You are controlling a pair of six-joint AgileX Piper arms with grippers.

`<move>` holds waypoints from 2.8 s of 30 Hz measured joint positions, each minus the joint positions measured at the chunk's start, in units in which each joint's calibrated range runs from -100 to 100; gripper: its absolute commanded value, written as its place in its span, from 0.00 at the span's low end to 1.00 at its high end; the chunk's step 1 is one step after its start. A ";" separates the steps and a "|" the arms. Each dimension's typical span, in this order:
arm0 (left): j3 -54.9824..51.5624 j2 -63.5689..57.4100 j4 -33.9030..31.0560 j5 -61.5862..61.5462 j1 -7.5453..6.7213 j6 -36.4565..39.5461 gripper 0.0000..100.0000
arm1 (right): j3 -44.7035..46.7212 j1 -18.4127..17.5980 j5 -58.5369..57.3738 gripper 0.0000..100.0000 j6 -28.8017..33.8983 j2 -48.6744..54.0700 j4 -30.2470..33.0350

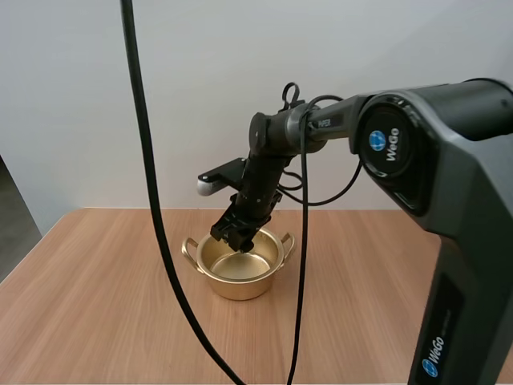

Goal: Open the pot, put the car inside, and close it

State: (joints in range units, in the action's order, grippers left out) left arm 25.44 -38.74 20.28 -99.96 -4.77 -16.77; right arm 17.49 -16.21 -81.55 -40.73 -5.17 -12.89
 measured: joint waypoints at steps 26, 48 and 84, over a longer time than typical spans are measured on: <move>0.00 0.10 0.00 0.00 0.00 -0.10 0.00 | -0.02 -0.01 -1.20 0.69 0.49 -4.92 0.15; -18.15 7.86 -0.82 0.00 0.00 -2.76 0.00 | -0.14 19.36 10.53 0.00 -0.47 23.45 4.41; -55.30 40.12 0.82 22.51 -0.15 -9.66 0.00 | -0.14 25.46 10.02 0.00 -5.07 29.17 -7.03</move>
State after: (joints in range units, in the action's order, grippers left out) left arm -29.86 1.39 21.10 -77.45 -4.91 -26.43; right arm 17.35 9.24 -71.53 -45.80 24.00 -19.92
